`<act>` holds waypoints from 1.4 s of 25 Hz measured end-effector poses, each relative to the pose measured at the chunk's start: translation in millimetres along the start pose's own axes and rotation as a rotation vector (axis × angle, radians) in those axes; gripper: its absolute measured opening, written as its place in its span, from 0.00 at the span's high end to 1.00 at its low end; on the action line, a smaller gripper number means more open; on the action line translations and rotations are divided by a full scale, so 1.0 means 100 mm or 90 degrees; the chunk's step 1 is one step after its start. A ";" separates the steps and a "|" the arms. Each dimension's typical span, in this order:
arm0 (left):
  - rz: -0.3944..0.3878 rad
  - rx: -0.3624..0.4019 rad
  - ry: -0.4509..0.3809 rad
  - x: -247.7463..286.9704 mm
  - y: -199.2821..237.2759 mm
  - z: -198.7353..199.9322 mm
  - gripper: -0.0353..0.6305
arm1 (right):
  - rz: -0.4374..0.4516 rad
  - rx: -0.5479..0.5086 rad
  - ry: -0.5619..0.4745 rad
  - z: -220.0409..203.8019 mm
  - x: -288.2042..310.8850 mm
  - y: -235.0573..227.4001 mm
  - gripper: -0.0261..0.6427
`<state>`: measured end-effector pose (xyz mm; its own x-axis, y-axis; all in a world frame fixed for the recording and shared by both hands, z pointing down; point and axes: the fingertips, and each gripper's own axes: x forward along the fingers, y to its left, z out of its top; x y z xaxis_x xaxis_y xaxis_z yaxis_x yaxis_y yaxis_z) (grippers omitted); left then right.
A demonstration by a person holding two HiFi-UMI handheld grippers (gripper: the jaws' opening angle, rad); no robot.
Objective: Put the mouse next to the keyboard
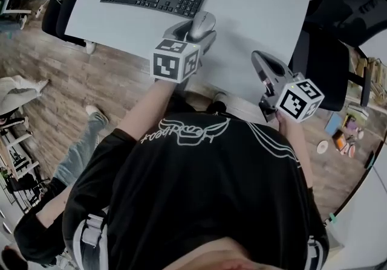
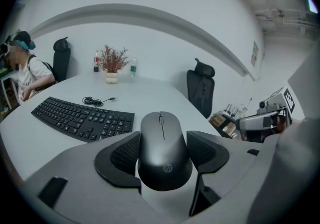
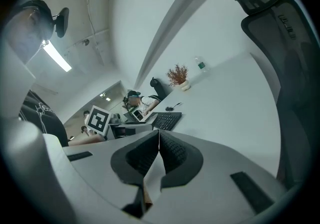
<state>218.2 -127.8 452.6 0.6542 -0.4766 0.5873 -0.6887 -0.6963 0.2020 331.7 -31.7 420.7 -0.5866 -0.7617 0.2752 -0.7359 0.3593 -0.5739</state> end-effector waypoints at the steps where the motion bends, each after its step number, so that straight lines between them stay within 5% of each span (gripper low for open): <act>1: 0.004 0.002 0.001 0.05 -0.03 0.01 0.50 | -0.002 0.002 -0.001 0.00 -0.05 -0.05 0.95; 19: 0.043 0.029 0.095 0.92 -0.06 -0.30 0.50 | -0.047 0.051 -0.010 -0.09 -0.46 -0.67 0.95; 35: 0.069 0.053 0.126 1.07 0.01 -0.47 0.49 | -0.053 0.043 0.000 -0.09 -0.56 -0.73 0.95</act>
<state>273.1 -154.2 552.6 0.4989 -0.4422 0.7454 -0.7181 -0.6925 0.0698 415.3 -9.9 453.9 -0.5250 -0.7868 0.3244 -0.7572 0.2578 -0.6002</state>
